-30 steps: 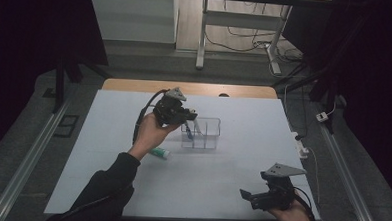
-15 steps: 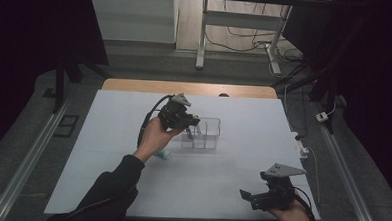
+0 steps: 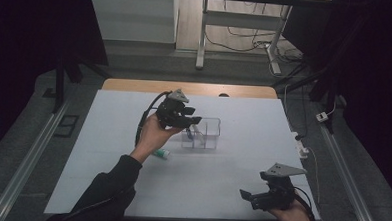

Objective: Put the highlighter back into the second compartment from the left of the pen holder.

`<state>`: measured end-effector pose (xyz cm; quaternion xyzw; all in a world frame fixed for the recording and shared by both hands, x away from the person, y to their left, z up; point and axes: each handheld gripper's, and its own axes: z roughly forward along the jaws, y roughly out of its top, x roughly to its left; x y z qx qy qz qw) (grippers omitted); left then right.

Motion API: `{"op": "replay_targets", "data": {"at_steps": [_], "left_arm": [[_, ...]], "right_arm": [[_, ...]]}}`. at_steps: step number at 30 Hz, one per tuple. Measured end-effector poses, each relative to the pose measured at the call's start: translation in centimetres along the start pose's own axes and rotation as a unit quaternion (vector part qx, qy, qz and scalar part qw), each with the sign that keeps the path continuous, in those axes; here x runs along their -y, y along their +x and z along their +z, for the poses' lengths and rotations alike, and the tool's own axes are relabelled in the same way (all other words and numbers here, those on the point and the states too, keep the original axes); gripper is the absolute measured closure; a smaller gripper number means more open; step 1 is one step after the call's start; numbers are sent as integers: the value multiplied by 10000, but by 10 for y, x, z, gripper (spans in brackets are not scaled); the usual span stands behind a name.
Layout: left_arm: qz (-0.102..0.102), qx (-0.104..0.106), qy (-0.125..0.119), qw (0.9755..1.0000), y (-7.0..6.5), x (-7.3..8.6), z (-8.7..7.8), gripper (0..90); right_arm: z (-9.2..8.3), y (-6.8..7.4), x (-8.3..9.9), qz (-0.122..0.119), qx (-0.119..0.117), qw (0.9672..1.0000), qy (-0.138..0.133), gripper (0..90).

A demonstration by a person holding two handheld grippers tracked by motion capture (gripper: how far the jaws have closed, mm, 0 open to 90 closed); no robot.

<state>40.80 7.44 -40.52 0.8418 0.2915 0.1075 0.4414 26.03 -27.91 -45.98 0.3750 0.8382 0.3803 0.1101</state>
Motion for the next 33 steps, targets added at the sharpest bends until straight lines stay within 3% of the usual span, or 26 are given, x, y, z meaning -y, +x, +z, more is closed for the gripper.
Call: {"op": "replay_targets", "data": {"at_steps": [7,13,26,33], "left_arm": [[137,-72,20,9999,-4,-1,-12,339],[142,1,65,9999,-9,5,-23,191],[-53,114,69,9999,-1,36,-53,27],[-119,-116,99,9998,2,55,-63,0]], "right_arm": [[0,0,0,12,-5,10000,-6,13],[0,0,0,5,11,10000,5,13],[0,1,0,-5,31,10000,6,12],[0,1,0,23,52,10000,11,12]]}}
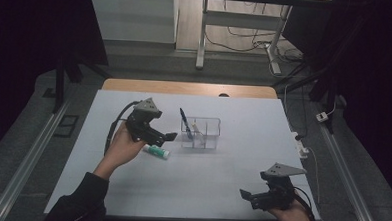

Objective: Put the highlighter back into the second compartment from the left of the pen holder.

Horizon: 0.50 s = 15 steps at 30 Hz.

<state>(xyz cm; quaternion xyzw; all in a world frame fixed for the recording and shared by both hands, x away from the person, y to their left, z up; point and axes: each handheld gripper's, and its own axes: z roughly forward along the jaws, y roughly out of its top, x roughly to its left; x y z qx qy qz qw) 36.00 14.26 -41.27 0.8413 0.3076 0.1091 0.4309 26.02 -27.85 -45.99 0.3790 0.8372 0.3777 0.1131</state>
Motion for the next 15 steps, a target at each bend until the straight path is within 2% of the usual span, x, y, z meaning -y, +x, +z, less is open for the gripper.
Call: {"op": "replay_targets", "data": {"at_steps": [6,10,12,15], "left_arm": [[37,-157,73,9998,3,16,-4,0],[40,-29,25,10000,5,27,-5,0],[77,8,87,9999,8,32,-4,0],[19,71,48,10000,11,38,-5,0]], "right_arm": [[0,-1,0,14,-13,10000,2,12],[0,0,0,11,-22,10000,10,12],[0,0,0,14,-41,10000,8,12],[0,0,0,-4,-31,10000,23,12]]}}
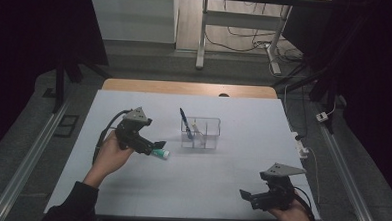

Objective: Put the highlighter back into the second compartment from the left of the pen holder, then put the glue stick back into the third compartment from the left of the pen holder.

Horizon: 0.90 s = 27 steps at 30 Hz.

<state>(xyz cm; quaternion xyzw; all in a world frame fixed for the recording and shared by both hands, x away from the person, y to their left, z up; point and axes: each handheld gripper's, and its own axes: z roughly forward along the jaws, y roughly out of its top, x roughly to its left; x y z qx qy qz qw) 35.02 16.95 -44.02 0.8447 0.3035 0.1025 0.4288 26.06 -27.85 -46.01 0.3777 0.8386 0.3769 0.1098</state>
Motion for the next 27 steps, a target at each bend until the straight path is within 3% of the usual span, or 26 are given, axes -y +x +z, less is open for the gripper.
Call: {"op": "replay_targets", "data": {"at_steps": [7,19,27], "left_arm": [[-142,-2,-7,9999,5,13,-1,1],[-394,-336,137,9986,17,31,-1,6],[-192,-622,400,9971,28,47,3,20]], "right_arm": [[0,0,0,-18,-31,10000,-13,12],[1,0,0,-41,-73,10000,10,12],[1,0,0,-40,-78,10000,20,12]]}}
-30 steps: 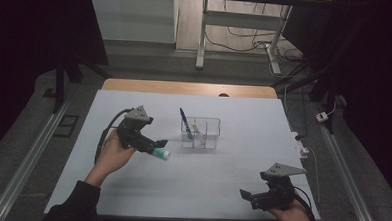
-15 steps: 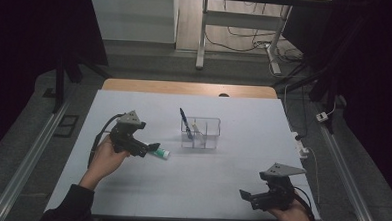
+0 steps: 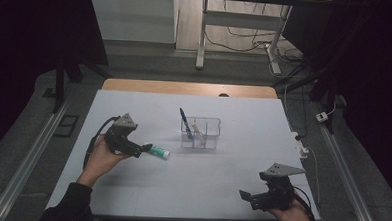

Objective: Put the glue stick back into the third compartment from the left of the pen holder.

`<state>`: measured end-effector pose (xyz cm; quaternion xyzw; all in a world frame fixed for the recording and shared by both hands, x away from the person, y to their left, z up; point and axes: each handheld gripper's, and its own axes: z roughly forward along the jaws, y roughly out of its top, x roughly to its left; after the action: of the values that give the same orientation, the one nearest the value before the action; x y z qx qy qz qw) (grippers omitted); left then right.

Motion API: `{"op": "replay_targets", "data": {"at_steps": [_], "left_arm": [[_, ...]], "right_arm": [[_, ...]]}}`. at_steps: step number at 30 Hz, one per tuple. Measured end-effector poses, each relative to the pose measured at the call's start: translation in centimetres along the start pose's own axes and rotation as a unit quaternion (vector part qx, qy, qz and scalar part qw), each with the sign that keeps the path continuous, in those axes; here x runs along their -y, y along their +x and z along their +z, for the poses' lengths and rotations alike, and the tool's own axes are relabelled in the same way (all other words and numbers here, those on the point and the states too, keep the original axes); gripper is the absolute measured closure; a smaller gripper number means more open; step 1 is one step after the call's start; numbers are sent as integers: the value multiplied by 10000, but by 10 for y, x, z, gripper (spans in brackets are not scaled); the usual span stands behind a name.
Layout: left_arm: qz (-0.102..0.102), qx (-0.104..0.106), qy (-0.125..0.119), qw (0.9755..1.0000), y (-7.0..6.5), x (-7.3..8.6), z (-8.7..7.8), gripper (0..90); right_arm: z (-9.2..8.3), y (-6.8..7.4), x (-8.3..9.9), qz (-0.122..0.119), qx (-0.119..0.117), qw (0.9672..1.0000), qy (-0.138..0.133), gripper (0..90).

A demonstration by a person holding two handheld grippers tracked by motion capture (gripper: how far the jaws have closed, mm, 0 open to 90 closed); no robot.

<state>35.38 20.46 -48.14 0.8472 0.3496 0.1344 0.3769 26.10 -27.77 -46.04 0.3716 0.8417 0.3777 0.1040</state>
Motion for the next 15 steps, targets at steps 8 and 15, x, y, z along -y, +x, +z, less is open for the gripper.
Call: {"op": "replay_targets", "data": {"at_steps": [8,15], "left_arm": [[-163,-190,177,9995,17,13,-2,420],[-328,-113,753,9966,28,24,15,831]], "right_arm": [[0,0,0,-9,2,10000,27,13],[1,1,0,-37,15,10000,46,12]]}}
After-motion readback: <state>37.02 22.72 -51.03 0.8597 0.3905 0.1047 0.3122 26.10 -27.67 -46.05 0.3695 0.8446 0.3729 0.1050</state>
